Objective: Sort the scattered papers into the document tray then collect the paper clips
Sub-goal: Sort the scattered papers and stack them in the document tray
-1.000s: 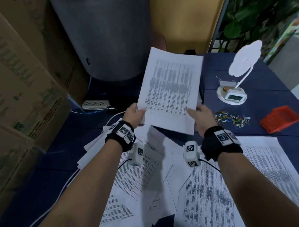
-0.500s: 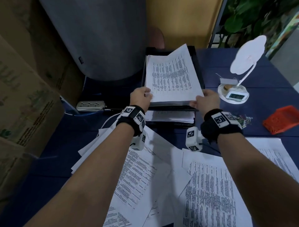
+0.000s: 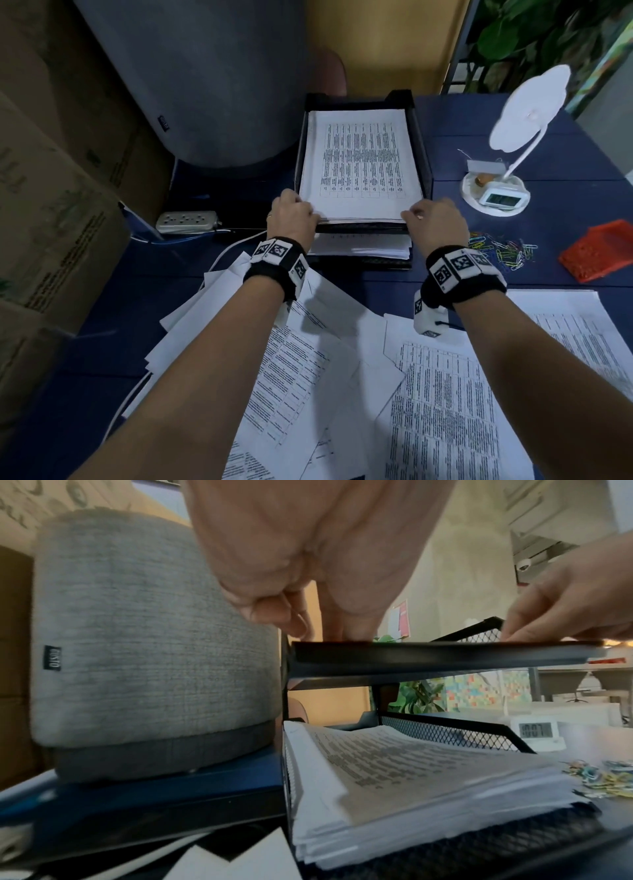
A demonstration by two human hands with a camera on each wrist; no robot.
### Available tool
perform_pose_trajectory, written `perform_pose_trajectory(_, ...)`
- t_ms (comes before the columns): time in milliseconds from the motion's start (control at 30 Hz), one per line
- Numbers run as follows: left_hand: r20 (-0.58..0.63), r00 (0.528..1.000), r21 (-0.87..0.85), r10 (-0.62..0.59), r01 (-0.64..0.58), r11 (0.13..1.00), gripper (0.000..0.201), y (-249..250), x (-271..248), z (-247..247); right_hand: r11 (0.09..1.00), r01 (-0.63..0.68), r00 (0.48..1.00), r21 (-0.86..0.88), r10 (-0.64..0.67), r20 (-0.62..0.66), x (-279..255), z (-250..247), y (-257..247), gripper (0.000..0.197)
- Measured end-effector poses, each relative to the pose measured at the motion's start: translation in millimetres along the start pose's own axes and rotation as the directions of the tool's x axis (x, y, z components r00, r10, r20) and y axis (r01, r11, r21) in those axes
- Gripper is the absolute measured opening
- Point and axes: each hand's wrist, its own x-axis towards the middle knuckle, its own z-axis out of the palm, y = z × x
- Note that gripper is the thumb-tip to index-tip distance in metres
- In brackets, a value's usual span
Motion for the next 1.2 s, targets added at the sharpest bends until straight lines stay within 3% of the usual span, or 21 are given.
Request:
perform_pose_trajectory(133,-0.114,0.993,-0.165,0.003,-0.022,0.986,0.025,-26.4,-26.3,8.2,0.972,0.067,0.992,0.226,-0.039,-0.124,-33.9,10.8,7.4,0.021)
perform_pose_trajectory(233,-0.053,0.995,-0.179,-0.081,0.070,0.981,0.025,-52.7,-52.0,17.4,0.966,0.042,0.999,0.253,-0.039,-0.019,-62.0,27.9,4.9,0.013)
perform_pose_trajectory(300,0.055,0.984,-0.085,-0.168,0.172,0.981,0.028,-69.5,-67.2,20.1,0.969,0.042,0.989,0.242,-0.075,0.131,-79.4,40.9,1.5,0.009)
perform_pose_trajectory(367,0.136,0.952,0.086,-0.274,0.264,0.961,0.031,-85.3,-82.3,18.7,0.982,0.044,0.938,0.184,-0.104,0.330,-95.6,56.3,-4.1,0.009)
perform_pose_trajectory(467,0.236,0.874,0.301,-0.425,0.350,0.887,0.037,-109.1,-102.3,6.2,0.992,0.077,0.790,0.096,-0.119,0.602,-118.4,73.7,-15.0,0.010)
perform_pose_trajectory(567,0.420,0.753,0.439,-0.507,0.321,0.839,0.061,-135.0,-118.5,-5.4,0.991,0.130,0.685,0.018,-0.103,0.721,-135.2,78.0,-26.7,0.028)
perform_pose_trajectory(633,0.486,0.724,0.421,-0.490,0.297,0.857,0.076,-145.5,-129.8,-5.9,0.990,0.143,0.663,0.006,-0.100,0.742,-140.3,81.2,-32.9,0.035)
perform_pose_trajectory(800,0.462,0.766,0.359,-0.447,0.299,0.884,0.084,-150.8,-142.2,-2.6,0.993,0.115,0.621,0.015,-0.084,0.779,-143.8,91.3,-46.9,0.041)
perform_pose_trajectory(867,0.461,0.772,0.337,-0.437,0.303,0.891,0.089,-154.3,-141.5,-5.8,0.988,0.153,0.577,0.015,-0.101,0.810,-146.0,93.1,-51.3,0.029)
perform_pose_trajectory(933,0.386,0.805,0.326,-0.451,0.339,0.883,0.094,-159.8,-140.0,-10.7,0.984,0.176,0.545,0.029,-0.122,0.829,-147.2,95.6,-49.8,0.010)
perform_pose_trajectory(1000,0.238,0.835,0.340,-0.497,0.408,0.848,0.099,-165.3,-137.7,-19.9,0.988,0.122,0.537,0.094,-0.145,0.831,-145.9,98.4,-41.7,0.012)
perform_pose_trajectory(1133,0.084,0.825,0.149,-0.559,0.544,0.826,0.096,-183.5,-124.6,-41.8,0.975,0.000,0.589,0.221,-0.179,0.788,-138.7,91.6,-24.9,0.010)
perform_pose_trajectory(1200,0.060,0.855,0.025,-0.515,0.515,0.857,0.066,-190.4,-115.2,-49.7,0.969,-0.054,0.625,0.239,-0.154,0.765,-135.0,88.3,-20.8,0.010)
